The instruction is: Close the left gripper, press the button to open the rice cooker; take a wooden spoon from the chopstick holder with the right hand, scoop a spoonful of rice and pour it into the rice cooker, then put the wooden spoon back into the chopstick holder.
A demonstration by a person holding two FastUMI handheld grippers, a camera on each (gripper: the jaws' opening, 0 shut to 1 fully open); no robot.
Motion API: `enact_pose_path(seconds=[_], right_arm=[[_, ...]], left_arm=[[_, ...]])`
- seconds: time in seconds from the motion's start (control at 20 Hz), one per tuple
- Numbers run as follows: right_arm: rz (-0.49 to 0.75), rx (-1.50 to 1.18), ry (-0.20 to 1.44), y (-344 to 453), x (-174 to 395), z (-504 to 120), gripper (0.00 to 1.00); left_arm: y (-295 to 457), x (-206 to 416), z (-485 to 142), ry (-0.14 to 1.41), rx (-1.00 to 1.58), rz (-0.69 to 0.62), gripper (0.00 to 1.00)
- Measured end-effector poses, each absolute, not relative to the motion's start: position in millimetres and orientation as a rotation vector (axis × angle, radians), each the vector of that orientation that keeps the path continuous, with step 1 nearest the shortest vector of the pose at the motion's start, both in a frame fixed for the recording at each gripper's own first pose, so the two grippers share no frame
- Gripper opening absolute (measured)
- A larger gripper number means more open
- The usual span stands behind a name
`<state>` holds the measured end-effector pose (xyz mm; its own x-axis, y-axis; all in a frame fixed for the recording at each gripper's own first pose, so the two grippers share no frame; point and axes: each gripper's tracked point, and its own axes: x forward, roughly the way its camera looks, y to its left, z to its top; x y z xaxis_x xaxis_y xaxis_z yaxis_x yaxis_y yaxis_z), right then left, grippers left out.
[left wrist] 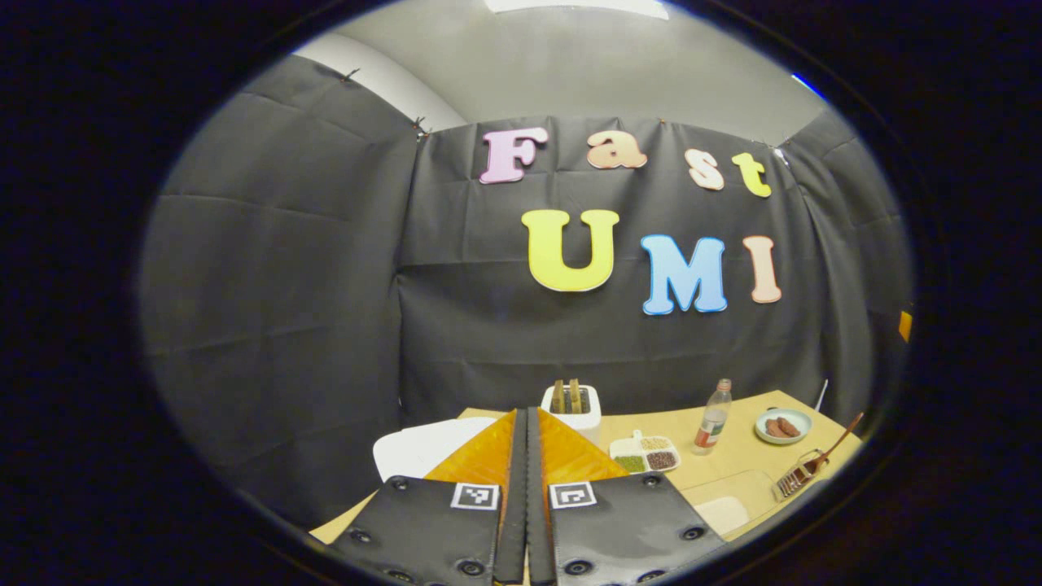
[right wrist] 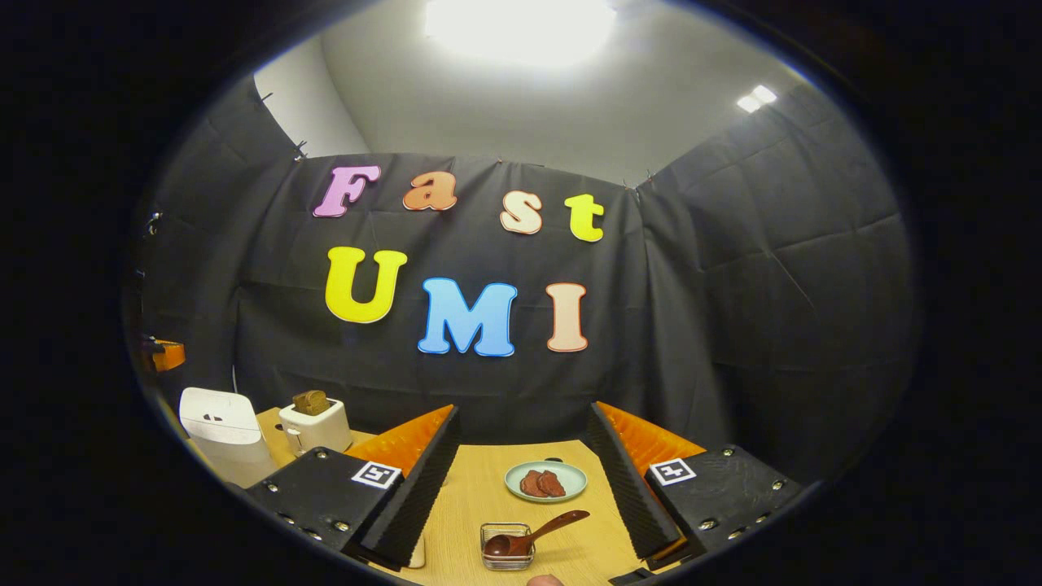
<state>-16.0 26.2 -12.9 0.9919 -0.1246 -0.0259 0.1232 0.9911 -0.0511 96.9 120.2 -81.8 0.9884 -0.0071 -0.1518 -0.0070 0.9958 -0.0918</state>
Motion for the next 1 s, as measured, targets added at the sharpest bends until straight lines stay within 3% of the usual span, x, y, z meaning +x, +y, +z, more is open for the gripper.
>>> enact_pose_path(seconds=[0.5,1.0], right_arm=[[-0.209,-0.084,0.061,43,-35,-23,0.95],[-0.208,-0.145,0.076,61,-32,-23,0.95]], left_arm=[[139,139,-182,0.341,-0.132,-0.052,0.09],[134,154,-231,0.404,-0.123,-0.084,0.07]])
